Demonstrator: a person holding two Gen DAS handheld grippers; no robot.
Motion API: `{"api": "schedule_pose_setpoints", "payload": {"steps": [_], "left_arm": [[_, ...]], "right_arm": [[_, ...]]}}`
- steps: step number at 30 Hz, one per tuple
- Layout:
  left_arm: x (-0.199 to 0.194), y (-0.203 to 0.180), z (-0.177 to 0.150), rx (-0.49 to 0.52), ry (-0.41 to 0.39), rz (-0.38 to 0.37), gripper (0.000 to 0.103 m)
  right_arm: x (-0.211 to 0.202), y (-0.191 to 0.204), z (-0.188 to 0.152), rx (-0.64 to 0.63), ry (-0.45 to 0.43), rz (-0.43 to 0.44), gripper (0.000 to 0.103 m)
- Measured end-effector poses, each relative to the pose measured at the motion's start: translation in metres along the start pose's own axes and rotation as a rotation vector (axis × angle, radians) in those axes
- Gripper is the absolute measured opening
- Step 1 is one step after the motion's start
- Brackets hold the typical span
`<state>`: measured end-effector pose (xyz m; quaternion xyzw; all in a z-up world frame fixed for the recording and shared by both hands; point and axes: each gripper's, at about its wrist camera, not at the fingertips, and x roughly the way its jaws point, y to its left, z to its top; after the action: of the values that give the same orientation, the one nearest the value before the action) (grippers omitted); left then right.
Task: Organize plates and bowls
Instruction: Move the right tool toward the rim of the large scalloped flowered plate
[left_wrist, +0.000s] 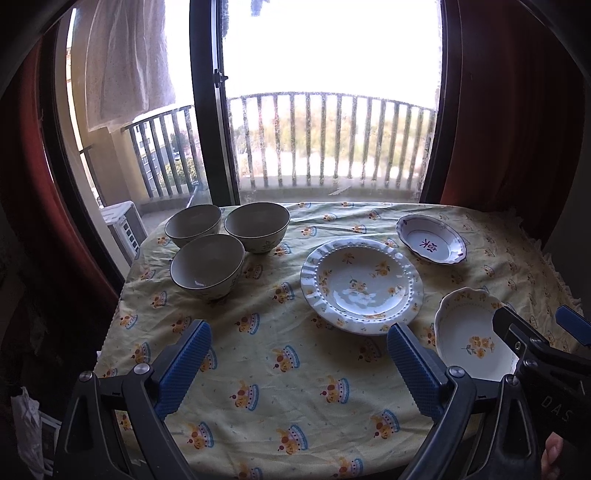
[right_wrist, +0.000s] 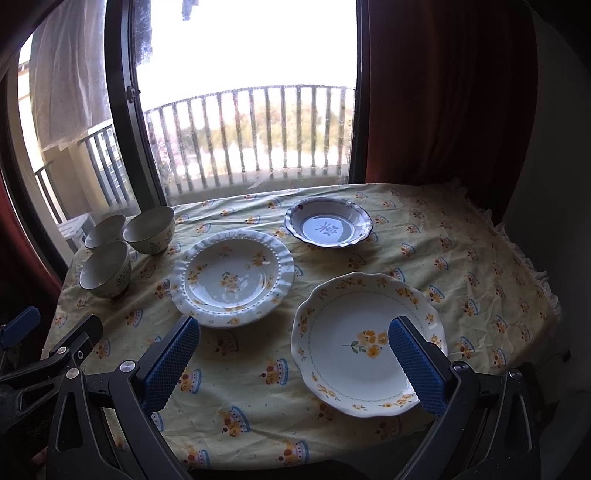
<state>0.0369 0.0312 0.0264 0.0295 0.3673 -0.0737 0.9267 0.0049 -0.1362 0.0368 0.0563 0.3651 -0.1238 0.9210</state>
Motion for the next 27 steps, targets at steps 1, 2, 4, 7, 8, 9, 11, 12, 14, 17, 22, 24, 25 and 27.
{"api": "schedule_pose_setpoints", "payload": {"steps": [1, 2, 4, 7, 8, 9, 11, 12, 14, 17, 22, 24, 25, 27], "left_arm": [[-0.001, 0.000, 0.003, -0.005, 0.005, -0.006, 0.097], [-0.001, 0.001, 0.005, -0.013, 0.015, -0.018, 0.097], [0.000, 0.004, 0.010, -0.054, 0.064, -0.056, 0.097], [0.000, 0.004, 0.015, -0.078, 0.099, -0.085, 0.097], [-0.002, 0.003, 0.017, -0.069, 0.087, -0.073, 0.097], [-0.004, 0.001, 0.019, -0.056, 0.075, -0.059, 0.097], [-0.005, 0.000, 0.023, -0.043, 0.065, -0.058, 0.097], [-0.005, 0.000, 0.024, -0.043, 0.066, -0.062, 0.097], [-0.004, 0.001, 0.027, -0.040, 0.065, -0.060, 0.097], [0.001, 0.002, 0.029, -0.030, 0.075, -0.056, 0.097], [0.011, 0.001, 0.033, -0.018, 0.089, -0.060, 0.097], [0.014, -0.001, 0.035, -0.014, 0.095, -0.066, 0.097], [0.016, -0.002, 0.036, -0.011, 0.097, -0.065, 0.097], [0.019, -0.006, 0.037, -0.003, 0.100, -0.066, 0.097]], "right_arm": [[-0.001, -0.001, 0.003, 0.002, 0.002, 0.000, 0.103], [-0.002, -0.001, 0.005, 0.004, 0.003, 0.001, 0.103], [-0.003, -0.001, 0.010, 0.006, 0.008, 0.000, 0.103], [-0.006, -0.001, 0.017, 0.016, 0.006, -0.017, 0.103], [-0.008, 0.000, 0.019, 0.015, -0.002, -0.024, 0.103], [-0.010, 0.001, 0.021, 0.011, -0.010, -0.029, 0.103], [-0.010, 0.001, 0.026, 0.013, -0.007, -0.024, 0.103], [-0.010, 0.001, 0.029, 0.019, -0.001, -0.020, 0.103], [-0.009, 0.001, 0.031, 0.027, 0.009, -0.017, 0.103], [-0.007, 0.002, 0.033, 0.026, 0.018, -0.029, 0.103], [-0.004, 0.003, 0.034, 0.027, 0.025, -0.048, 0.103], [-0.002, 0.002, 0.036, 0.028, 0.028, -0.052, 0.103], [-0.001, 0.002, 0.037, 0.027, 0.027, -0.053, 0.103], [0.002, 0.000, 0.039, 0.025, 0.032, -0.060, 0.103]]}}
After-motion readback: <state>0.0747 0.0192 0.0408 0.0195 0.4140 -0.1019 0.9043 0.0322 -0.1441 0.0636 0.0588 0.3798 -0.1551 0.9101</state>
